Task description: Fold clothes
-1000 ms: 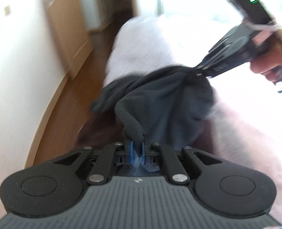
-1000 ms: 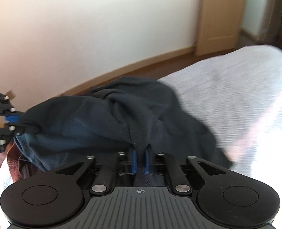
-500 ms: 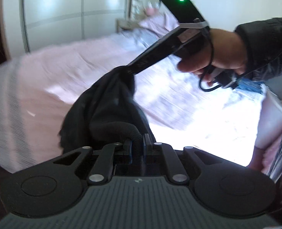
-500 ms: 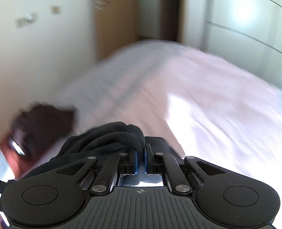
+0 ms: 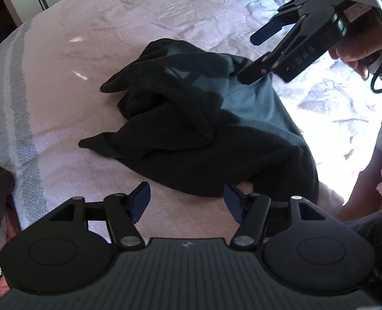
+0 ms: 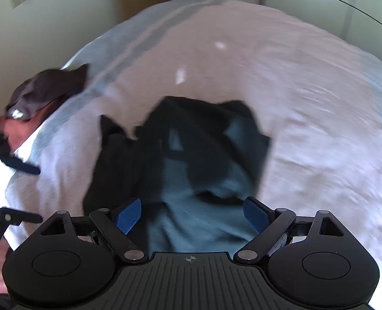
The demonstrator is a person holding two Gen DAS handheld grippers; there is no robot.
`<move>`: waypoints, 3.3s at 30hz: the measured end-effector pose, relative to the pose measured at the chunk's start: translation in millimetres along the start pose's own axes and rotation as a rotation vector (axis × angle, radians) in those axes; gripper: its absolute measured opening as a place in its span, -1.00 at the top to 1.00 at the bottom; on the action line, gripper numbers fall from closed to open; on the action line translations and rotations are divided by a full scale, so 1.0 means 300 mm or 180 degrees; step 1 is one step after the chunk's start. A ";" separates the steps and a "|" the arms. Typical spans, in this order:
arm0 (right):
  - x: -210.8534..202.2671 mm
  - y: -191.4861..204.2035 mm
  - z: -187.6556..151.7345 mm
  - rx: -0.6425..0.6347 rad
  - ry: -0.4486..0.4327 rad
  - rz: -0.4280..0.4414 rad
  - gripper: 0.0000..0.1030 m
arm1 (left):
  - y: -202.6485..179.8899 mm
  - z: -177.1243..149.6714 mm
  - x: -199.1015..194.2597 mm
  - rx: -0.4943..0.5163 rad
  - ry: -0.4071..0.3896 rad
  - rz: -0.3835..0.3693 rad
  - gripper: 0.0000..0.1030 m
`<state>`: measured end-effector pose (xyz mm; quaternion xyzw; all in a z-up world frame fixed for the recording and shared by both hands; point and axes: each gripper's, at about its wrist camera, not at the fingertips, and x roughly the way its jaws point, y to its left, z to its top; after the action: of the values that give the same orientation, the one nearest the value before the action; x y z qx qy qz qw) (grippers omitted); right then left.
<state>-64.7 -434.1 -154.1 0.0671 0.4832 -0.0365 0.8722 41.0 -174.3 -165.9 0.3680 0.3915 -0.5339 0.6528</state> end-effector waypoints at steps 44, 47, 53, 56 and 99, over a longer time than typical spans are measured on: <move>0.058 -0.655 -0.432 0.0835 0.0106 0.0097 -0.58 | -0.118 0.333 0.487 0.0663 0.0207 0.0450 0.91; 0.102 -0.642 -0.428 0.0764 0.0265 0.0114 -0.58 | 0.002 0.278 0.385 0.0433 0.0156 0.0604 0.89; 0.138 -0.597 -0.505 0.0831 0.0682 0.0134 0.92 | 0.148 0.158 0.285 0.0008 0.0165 0.0469 0.89; 0.065 -0.595 -0.584 0.0905 0.0866 -0.0081 0.93 | 0.128 0.122 0.309 -0.0154 0.0261 0.0256 0.89; -0.370 -0.725 -0.967 0.0873 0.1917 -0.0268 -0.62 | -0.247 -0.048 0.057 0.0210 0.0536 -0.0261 0.07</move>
<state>-394.7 -605.1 -229.9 0.1716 0.7122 -0.1158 0.6708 -31.5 -180.1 -192.0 0.4165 0.4419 -0.5400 0.5828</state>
